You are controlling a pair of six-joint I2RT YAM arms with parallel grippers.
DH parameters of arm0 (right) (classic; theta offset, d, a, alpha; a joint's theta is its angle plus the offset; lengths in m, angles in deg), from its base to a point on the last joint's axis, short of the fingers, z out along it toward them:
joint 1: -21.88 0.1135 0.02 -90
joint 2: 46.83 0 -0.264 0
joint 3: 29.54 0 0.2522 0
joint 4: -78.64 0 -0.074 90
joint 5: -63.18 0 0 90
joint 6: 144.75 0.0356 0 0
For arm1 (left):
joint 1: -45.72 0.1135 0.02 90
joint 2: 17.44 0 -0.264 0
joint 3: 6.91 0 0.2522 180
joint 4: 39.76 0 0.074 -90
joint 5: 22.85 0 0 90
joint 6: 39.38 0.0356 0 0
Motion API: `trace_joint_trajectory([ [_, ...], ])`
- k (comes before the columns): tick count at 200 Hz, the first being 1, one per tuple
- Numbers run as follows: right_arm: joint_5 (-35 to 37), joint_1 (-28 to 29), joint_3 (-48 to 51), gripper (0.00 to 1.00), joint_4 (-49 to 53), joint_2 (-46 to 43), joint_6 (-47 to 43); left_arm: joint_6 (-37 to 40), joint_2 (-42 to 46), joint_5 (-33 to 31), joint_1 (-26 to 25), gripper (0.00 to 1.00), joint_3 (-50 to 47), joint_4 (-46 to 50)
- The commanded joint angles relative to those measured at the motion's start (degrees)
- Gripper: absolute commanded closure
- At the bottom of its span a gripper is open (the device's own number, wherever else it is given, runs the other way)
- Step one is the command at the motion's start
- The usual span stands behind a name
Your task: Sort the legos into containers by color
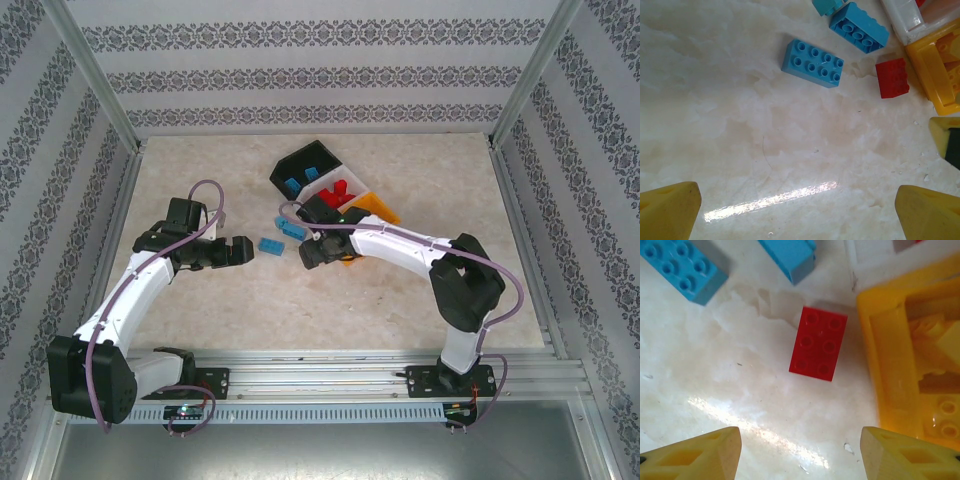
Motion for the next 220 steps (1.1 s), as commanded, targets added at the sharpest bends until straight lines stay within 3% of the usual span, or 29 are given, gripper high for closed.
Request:
trace_joint_trajectory([
  [1, 1.46, -0.24, 0.33, 0.35, -1.47, 1.79, 2.34, 0.55, 0.64, 0.65, 0.66, 0.0, -0.18, -0.7],
  [220, -1.15, -3.39, -8.02, 0.35, -2.87, 15.11, 1.99, 0.67, 1.15, 0.46, 0.62, 0.0, -0.18, -0.62],
])
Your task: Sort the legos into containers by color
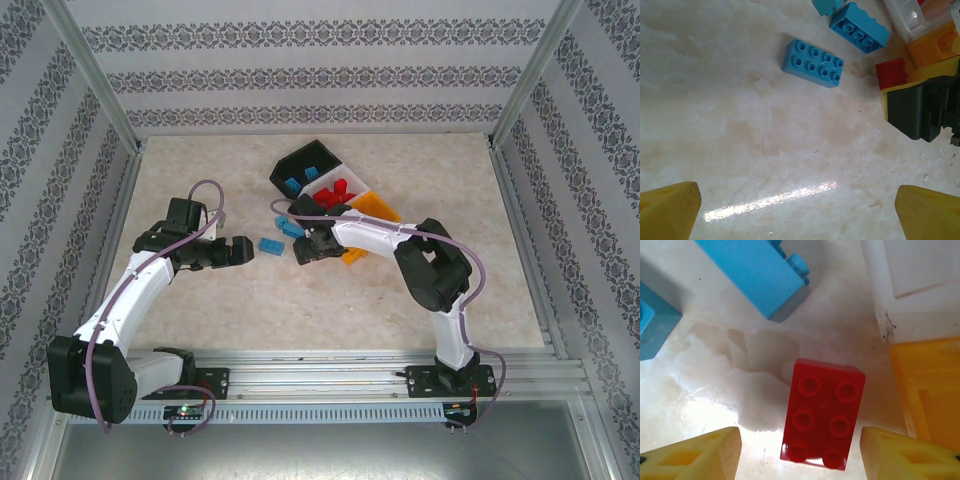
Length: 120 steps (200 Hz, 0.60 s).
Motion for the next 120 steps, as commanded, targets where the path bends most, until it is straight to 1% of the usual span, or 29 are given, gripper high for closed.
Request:
trace_joint_trajectory([
  [1, -0.47, -1.36, -0.87, 0.35, -0.2, 2.31, 0.22, 0.67, 1.16, 0.44, 0.68, 0.0, -0.16, -0.59],
  [35, -0.94, -1.52, -0.7, 0.38, -0.51, 3.38, 0.35, 0.67, 1.01, 0.4, 0.7, 0.0, -0.15, -0.57],
  [52, -1.22, -1.48, -0.43, 0.42, -0.88, 3.63, 0.43, 0.7, 0.98, 0.4, 0.63, 0.0, -0.07, -0.57],
  [85, -1.67, -1.49, 0.13, 0.52, -1.46, 3.51, 0.75, 0.75, 0.88, 0.15, 0.67, 0.0, -0.01, -0.57],
  [120, -1.85, -1.34, 1.79, 0.57, -2.9, 0.18, 1.2, 0.86, 0.51, 0.05, 0.65, 0.0, 0.03, -0.48],
])
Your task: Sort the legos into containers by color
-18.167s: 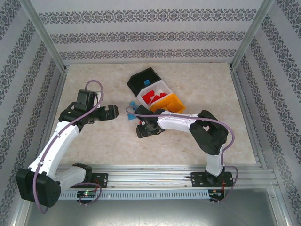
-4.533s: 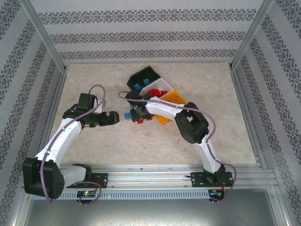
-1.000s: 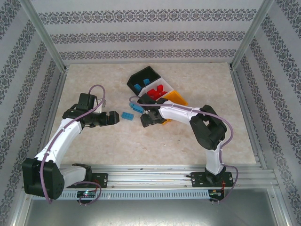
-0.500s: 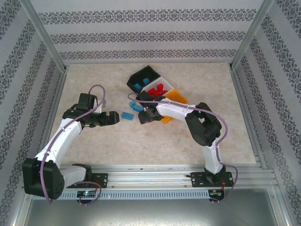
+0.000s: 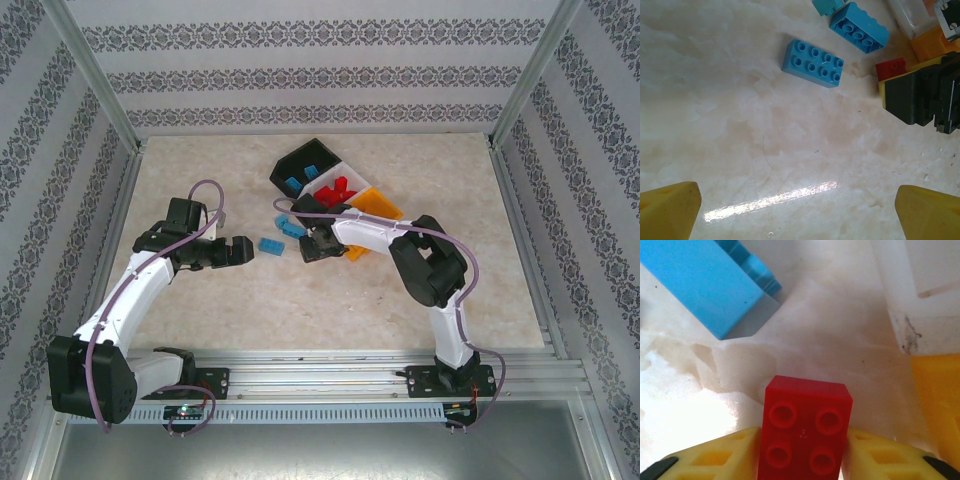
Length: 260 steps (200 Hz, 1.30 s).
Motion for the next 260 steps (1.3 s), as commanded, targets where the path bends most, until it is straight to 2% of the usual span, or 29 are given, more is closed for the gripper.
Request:
trace_joint_trajectory([
  [1, -0.95, -0.23, 1.82, 0.57, -1.62, -2.09, 0.78, 0.81, 0.45, 0.09, 0.64, 0.0, 0.0, -0.48],
  [60, -1.89, -0.24, 3.48, 0.66, -3.12, -9.59, 0.82, 0.96, -0.03, -0.23, 0.7, 0.0, 0.19, -0.31],
  [114, -2.72, -2.62, 0.05, 0.66, -1.56, -12.85, -0.71, 0.94, 0.0, -0.21, 0.66, 0.0, 0.22, -0.37],
  [174, -4.72, -10.25, -10.52, 0.66, 1.52, -6.64, -3.55, 0.85, 0.34, 0.05, 0.64, 0.0, -0.01, -0.4],
  [260, -4.04, -15.61, -24.05, 0.66, 6.02, 5.19, -6.04, 0.87, 0.16, 0.23, 0.66, 0.0, 0.07, -0.48],
])
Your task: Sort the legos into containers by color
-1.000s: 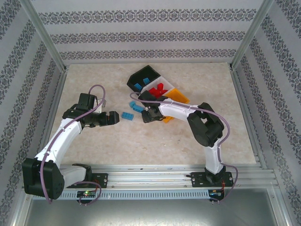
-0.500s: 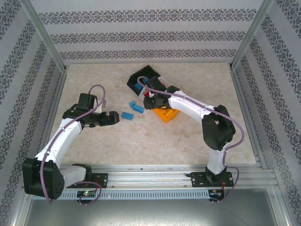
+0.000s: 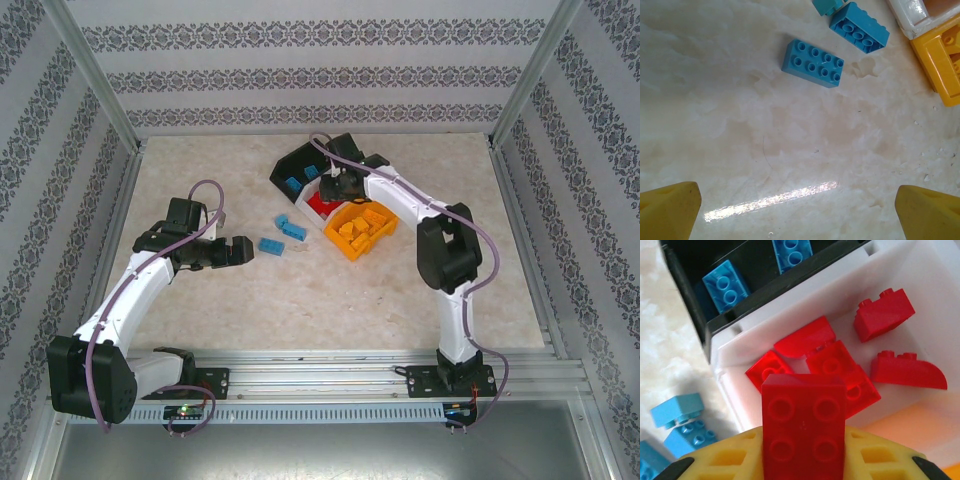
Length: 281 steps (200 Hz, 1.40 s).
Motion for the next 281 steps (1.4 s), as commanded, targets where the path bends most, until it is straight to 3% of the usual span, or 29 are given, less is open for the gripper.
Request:
trace_joint_trajectory([
  [1, 0.32, -1.0, -4.57, 0.66, 3.61, 2.74, -2.12, 0.86, 0.17, 0.23, 0.65, 0.0, 0.03, -0.48],
  [56, 1.1, -1.46, -3.97, 0.55, 3.84, 3.44, -2.29, 0.87, -0.08, 0.13, 0.64, 0.0, -0.01, -0.48],
  [120, 0.25, -0.8, 6.24, 0.42, -0.95, -4.64, 0.41, 0.86, 0.41, 0.74, 0.71, 0.0, -0.02, -0.79],
  [211, -2.19, 4.24, 22.0, 0.38, -7.43, -18.19, 4.96, 1.07, 3.04, 2.74, 0.64, 0.0, -0.4, -3.03],
  [281, -5.62, 8.85, 23.15, 0.32, -8.77, -19.47, 6.6, 1.44, 4.56, 3.14, 0.71, 0.0, -0.61, -3.82],
])
